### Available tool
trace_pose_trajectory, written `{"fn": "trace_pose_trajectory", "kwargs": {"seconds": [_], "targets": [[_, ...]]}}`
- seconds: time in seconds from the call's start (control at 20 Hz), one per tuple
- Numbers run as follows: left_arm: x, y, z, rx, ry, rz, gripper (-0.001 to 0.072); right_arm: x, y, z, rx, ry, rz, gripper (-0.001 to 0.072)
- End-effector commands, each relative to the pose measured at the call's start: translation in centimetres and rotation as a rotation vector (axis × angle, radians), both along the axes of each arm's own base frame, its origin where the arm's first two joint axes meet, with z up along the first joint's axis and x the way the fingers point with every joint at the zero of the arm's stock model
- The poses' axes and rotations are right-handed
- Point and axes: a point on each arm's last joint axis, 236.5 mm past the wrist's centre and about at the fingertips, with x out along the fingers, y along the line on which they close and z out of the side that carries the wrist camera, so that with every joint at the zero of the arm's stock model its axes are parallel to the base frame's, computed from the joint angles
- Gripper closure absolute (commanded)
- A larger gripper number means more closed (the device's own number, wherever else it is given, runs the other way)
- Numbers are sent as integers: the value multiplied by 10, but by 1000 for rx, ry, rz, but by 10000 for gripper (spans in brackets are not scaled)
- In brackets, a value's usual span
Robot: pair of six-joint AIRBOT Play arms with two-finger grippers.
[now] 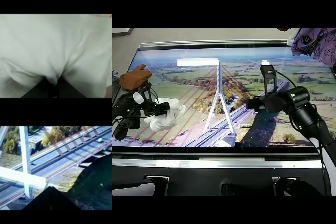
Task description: Fold the clothes and pants, and hang the long-sleeved shirts on hangers.
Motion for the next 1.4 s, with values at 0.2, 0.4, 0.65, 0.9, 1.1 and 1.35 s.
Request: {"fn": "trace_pose_trajectory", "kwargs": {"seconds": [0.2, 0.4, 0.65, 0.9, 1.1, 1.35], "targets": [[-5, -210, 113, -397, -184, -318, 694, -40, -43, -17, -207, 158, 29, 627], [-50, -335, 124, -526, -170, -393, 695, -59, -57, -6, -280, 173, 102, 426], [-102, -422, 50, -548, -27, -393, 489, -64, -61, -7, -308, 185, 141, 275], [-76, -360, 77, -496, -34, -435, 50, -40, -85, -10, -239, 141, 32, 150], [-34, -230, 112, -327, -94, -336, 50, -19, -99, -37, 270, 234, -250, 151], [-12, -140, 120, -308, -89, -141, 52, -24, -43, -115, 542, 407, -244, 96]]}}
